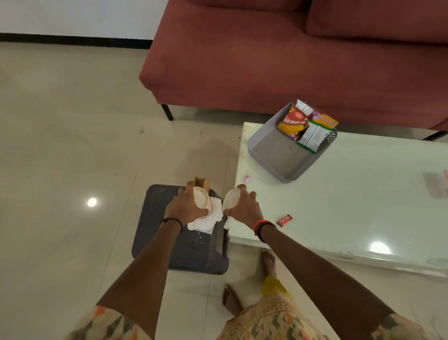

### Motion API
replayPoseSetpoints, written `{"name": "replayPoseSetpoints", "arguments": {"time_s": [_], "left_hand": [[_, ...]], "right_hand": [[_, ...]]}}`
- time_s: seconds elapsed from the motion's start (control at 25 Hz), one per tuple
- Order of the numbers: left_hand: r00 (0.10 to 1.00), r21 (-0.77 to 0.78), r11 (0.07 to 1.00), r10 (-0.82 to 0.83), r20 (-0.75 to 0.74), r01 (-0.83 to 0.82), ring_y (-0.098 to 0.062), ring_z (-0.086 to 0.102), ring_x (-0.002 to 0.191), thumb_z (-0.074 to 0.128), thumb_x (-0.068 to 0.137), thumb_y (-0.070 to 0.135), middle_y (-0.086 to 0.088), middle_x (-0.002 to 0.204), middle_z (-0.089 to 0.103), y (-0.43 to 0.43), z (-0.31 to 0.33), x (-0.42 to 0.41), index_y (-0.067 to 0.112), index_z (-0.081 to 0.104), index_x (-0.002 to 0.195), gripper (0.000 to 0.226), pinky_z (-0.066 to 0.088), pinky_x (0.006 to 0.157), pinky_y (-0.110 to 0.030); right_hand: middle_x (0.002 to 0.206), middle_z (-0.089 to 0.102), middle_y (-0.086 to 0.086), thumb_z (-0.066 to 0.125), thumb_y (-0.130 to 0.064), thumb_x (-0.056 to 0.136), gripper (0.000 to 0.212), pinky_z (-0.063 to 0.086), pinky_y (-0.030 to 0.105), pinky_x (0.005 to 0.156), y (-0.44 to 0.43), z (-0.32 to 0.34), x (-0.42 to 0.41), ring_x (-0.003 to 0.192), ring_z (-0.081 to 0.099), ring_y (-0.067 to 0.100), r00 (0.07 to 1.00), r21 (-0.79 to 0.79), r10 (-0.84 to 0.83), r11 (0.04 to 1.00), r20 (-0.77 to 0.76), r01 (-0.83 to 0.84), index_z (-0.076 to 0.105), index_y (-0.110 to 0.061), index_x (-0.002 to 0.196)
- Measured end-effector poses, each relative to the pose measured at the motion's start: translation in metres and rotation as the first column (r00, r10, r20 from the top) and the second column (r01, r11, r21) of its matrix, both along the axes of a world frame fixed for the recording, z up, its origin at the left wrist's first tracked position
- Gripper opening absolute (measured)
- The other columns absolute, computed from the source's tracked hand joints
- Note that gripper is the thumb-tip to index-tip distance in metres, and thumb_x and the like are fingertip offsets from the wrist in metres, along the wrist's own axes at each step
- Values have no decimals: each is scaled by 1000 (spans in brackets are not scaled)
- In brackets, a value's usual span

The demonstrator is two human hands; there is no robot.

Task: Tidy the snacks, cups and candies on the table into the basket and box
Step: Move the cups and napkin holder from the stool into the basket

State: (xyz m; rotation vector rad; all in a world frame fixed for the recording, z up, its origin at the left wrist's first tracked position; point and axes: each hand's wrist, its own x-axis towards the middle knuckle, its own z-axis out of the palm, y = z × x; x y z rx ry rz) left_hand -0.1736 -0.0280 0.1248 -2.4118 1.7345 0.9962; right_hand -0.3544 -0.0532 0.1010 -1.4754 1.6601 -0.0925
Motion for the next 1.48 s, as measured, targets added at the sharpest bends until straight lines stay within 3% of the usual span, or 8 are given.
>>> {"name": "replayPoseSetpoints", "arguments": {"time_s": [0.16, 0.52, 0.92, 1.48], "left_hand": [[999, -60, 998, -12, -48, 9, -36, 57, 109, 79, 65, 36, -14, 126, 47, -53, 5, -39, 8, 25, 127, 87, 53, 85, -47], [979, -148, 970, -201, -31, 194, -37, 56, 109, 79, 66, 35, -16, 128, 46, -209, -18, -128, 12, 26, 131, 86, 54, 85, -49], [956, -139, 951, -287, -59, 277, -38, 50, 118, 78, 68, 34, -14, 135, 43, -326, -104, -205, 15, 28, 135, 86, 49, 87, -49], [972, -127, 965, -235, -27, 230, -38, 46, 123, 78, 70, 36, -19, 140, 39, -379, -172, -238, 9, 25, 140, 91, 48, 94, -50]], "right_hand": [[132, 40, 18, 79, -31, 67, 93, 48, 53, 97, -50, 9, -43, 119, 49, 44, 987, -36, -159, 987, 35, 160, 23, -13, 140], [134, 38, 18, 83, -26, 65, 99, 45, 50, 102, -178, -13, -140, 121, 48, 40, 925, -75, -378, 922, 47, 380, 23, -10, 142], [133, 41, 19, 85, -24, 63, 95, 50, 45, 97, -255, -88, -196, 119, 49, 38, 913, -60, -407, 911, 37, 408, 30, -9, 139], [132, 37, 18, 82, -24, 67, 86, 52, 50, 94, -288, -142, -213, 117, 51, 42, 936, -47, -347, 937, -53, 345, 34, -10, 137]]}}
